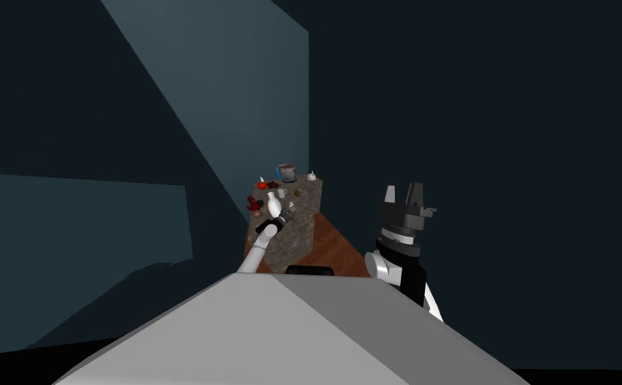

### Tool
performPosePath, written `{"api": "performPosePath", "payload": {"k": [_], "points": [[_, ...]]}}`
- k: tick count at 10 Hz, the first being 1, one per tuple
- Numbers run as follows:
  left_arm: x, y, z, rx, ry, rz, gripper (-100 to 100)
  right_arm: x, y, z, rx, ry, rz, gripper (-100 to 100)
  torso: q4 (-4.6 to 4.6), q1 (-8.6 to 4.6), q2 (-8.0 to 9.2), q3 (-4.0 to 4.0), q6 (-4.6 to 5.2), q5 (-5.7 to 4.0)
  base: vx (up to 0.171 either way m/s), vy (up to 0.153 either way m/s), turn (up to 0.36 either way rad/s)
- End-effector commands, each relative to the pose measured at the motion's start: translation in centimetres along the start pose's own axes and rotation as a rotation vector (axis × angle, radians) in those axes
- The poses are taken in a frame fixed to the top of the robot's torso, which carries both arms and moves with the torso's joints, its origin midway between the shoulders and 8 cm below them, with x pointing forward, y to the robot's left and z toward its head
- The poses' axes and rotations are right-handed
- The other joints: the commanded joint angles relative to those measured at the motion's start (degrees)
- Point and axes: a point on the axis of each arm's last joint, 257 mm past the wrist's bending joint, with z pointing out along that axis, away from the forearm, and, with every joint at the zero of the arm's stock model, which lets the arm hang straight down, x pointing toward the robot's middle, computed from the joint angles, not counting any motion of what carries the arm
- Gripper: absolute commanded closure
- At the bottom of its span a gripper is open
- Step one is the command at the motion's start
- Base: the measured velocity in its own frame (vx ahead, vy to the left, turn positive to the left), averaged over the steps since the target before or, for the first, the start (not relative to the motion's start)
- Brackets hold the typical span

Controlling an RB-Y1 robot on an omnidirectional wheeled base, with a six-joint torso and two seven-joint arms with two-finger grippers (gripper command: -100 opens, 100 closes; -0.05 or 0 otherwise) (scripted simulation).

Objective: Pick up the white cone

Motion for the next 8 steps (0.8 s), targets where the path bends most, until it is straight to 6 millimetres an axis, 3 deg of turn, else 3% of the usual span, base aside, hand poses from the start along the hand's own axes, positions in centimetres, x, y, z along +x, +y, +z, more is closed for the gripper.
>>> {"api": "performPosePath", "payload": {"k": [1, 2, 4, 6, 7, 8], "points": [[-0.3, -0.1, -0.7, 0.010, 0.000, -0.021, 100, 0.0, 0.0, 0.0, 0.000, 0.000, 0.000, 0, 0.00, 0.00, 0.00, 0.00, 0.00, 0.00, -0.001, 0.006, 0.053], [-1.8, -2.5, -2.2, 0.063, -0.027, 0.002, 100, 0.0, 0.0, 0.0, 0.000, 0.000, 0.000, 0, 0.00, -0.03, 0.02, 0.01, -0.01, 0.01, 0.010, 0.005, -0.324], [-2.9, -2.3, -3.6, 0.072, -0.047, -0.016, 100, 0.0, 0.0, 0.0, 0.000, 0.000, 0.000, 0, 0.01, 0.03, -0.04, -0.01, 0.10, 0.03, 0.012, 0.019, -0.252], [-2.0, -2.7, -4.2, 0.085, -0.030, -0.031, 100, 0.0, 0.0, 0.0, 0.000, 0.000, 0.000, 0, 0.01, -0.05, 0.03, 0.02, 0.00, -0.01, 0.000, 0.001, 0.024], [-3.4, -4.9, -6.0, 0.135, -0.056, -0.008, 100, 0.0, 0.0, 0.0, 0.000, 0.000, 0.000, 0, 0.04, -0.10, 0.03, 0.04, 0.03, -0.01, 0.011, 0.002, -0.278], [-4.1, -4.6, -6.8, 0.137, -0.067, -0.026, 100, 0.0, 0.0, 0.0, 0.000, 0.000, 0.000, 0, 0.02, -0.02, 0.01, 0.01, 0.07, 0.00, 0.013, 0.019, -0.506]]}}
